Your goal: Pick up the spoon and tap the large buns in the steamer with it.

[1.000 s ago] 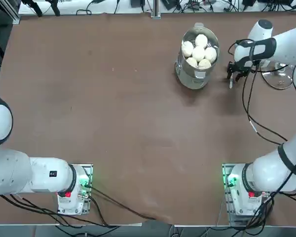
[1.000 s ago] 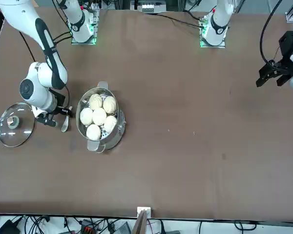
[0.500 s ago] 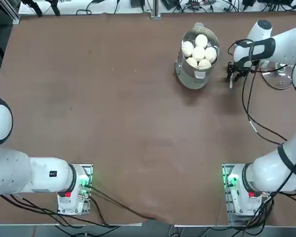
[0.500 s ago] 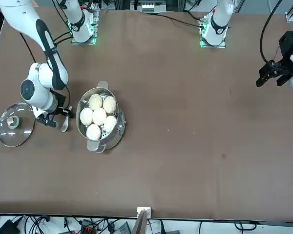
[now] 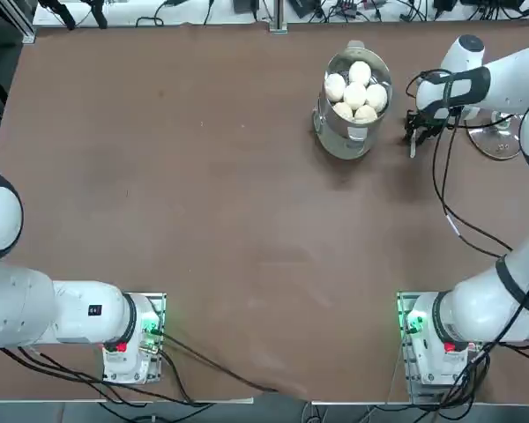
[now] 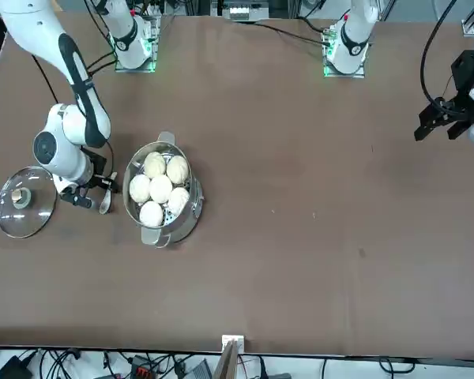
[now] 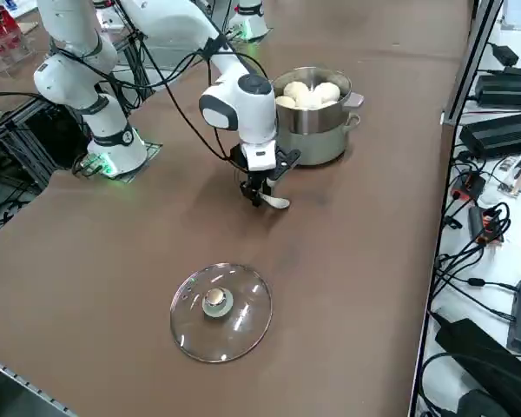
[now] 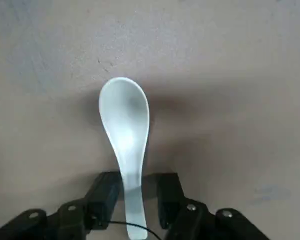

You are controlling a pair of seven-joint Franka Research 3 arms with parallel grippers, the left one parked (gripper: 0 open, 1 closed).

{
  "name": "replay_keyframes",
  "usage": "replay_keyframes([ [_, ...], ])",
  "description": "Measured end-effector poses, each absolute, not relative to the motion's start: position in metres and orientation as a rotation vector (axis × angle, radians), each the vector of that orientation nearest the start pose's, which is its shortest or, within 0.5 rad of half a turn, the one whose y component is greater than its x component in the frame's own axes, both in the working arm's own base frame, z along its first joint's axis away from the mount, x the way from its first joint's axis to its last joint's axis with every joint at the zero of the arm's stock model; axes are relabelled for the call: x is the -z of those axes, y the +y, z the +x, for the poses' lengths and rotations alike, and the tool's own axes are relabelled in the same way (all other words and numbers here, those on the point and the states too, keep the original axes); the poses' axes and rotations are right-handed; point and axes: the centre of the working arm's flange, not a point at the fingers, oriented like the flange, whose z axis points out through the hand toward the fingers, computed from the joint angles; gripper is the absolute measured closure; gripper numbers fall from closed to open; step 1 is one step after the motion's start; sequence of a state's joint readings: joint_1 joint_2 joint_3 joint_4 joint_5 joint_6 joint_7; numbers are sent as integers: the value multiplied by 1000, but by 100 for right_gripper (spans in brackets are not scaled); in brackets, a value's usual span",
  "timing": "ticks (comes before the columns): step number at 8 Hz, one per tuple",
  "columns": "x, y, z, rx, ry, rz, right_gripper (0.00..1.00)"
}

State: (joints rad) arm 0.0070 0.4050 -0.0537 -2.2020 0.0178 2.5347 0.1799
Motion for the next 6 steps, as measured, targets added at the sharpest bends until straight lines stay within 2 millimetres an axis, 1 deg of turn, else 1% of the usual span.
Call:
replay_keyframes([
  [2,-189,-26,547,-113,372,-3134,53],
  [5,-189,-24,547,-112,368,-3135,55],
  [6,-189,-24,547,-112,368,-3135,58],
])
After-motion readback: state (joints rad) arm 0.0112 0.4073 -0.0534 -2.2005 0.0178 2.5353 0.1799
